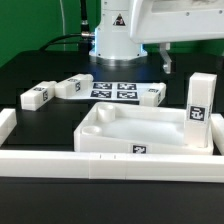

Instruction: Assemble desk

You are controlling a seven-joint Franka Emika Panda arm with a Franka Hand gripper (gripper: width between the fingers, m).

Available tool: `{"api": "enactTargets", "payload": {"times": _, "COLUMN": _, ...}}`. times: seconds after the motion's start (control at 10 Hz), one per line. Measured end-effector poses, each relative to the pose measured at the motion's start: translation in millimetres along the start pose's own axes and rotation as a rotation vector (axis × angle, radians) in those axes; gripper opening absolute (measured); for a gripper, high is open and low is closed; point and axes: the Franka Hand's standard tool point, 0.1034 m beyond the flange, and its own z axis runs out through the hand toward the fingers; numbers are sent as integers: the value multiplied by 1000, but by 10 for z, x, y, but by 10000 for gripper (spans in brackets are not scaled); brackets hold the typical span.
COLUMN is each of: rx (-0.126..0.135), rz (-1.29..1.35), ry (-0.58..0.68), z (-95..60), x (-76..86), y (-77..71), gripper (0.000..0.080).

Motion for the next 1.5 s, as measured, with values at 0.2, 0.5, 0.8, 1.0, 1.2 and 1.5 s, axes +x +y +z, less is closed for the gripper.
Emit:
{"api": "enactTargets", "payload": {"times": 0.2, "rx": -4, "rz": -15, "ry": 5, "z": 8, "x": -107, "y": -2, "gripper": 649}}
{"api": "enactTargets", "payload": {"times": 0.5, "rx": -3, "rz": -14, "ry": 5, "z": 14, "x": -93, "y": -1, "gripper": 649}}
{"api": "enactTargets", "payload": {"times": 0.8, "rx": -3, "rz": -13, "ry": 4, "z": 15, "x": -93, "y": 0, "gripper": 649}}
{"api": "enactTargets", "payload": {"times": 1.0, "rx": 4, "rz": 16, "ry": -7, "z": 28, "x": -186, "y": 25, "gripper": 649}}
{"api": "enactTargets", "payload": {"times": 1.2, "rx": 10, "rz": 61, "ry": -28, "z": 40, "x": -394, "y": 170, "gripper": 649}}
{"api": "enactTargets", "payload": {"times": 1.5, "rx": 10, "rz": 71, "ry": -29, "z": 48, "x": -389, "y": 158, "gripper": 649}}
